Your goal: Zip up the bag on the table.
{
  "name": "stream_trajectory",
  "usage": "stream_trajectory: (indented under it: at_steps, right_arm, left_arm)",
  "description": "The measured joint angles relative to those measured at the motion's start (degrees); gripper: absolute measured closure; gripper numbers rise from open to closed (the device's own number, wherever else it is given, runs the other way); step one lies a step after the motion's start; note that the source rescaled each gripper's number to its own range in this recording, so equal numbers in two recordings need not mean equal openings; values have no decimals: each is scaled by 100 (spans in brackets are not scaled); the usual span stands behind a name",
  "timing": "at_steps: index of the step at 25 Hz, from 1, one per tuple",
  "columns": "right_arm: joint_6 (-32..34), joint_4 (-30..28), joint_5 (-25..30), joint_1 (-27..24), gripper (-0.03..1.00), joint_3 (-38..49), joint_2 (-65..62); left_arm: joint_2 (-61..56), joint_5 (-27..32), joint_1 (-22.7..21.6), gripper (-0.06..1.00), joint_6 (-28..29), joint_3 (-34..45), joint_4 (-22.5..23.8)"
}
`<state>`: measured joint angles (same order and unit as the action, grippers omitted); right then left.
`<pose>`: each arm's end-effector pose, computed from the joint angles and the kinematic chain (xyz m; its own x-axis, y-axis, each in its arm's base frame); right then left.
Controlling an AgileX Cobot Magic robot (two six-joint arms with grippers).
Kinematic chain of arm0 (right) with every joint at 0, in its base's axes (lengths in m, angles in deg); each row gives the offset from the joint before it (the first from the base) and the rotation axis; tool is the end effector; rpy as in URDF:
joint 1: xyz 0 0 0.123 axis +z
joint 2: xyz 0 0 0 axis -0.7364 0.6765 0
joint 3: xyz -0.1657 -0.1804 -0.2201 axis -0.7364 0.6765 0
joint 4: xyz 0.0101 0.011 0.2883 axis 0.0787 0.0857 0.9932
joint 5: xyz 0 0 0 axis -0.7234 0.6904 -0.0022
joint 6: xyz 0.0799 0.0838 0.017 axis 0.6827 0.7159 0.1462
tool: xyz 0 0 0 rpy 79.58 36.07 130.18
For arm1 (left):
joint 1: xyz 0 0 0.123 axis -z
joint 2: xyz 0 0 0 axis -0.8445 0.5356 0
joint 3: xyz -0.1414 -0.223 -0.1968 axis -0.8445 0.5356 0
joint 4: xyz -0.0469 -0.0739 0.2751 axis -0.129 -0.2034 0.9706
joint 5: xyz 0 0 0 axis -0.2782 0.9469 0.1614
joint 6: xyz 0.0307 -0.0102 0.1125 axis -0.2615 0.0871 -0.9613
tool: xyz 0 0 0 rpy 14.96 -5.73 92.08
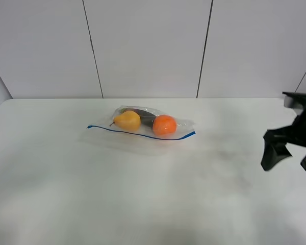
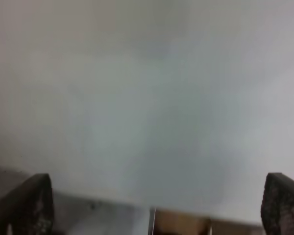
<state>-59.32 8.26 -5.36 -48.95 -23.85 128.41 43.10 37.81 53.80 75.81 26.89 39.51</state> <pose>0.2539 0.0069 0.2485 -0.9996 -0.0289 0.0047 -0.0282 0.9927 0.1173 0.0054 -0.0043 0.2823 -0.4574 -0.0595 -0.8873 -0.0447 0.9980 -0.0439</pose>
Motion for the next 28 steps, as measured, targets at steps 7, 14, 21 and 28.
stream_trajectory:
  at_steps: [7,14,21,28]
  right_arm:
    - [0,-62,-462,0,4,1885,-2518]
    - [0,-68,-1082,0,4,2498,-5319]
    - [0,-68,-1077,0,4,2514,-7175]
    - [0,-155,-1071,0,4,2527,-8001]
  left_arm:
    - [0,0,0,-6,0,0,0]
    - [0,0,0,-6,0,0,0]
    - [0,0,0,-6,0,0,0]
    - [0,0,0,-6,0,0,0]
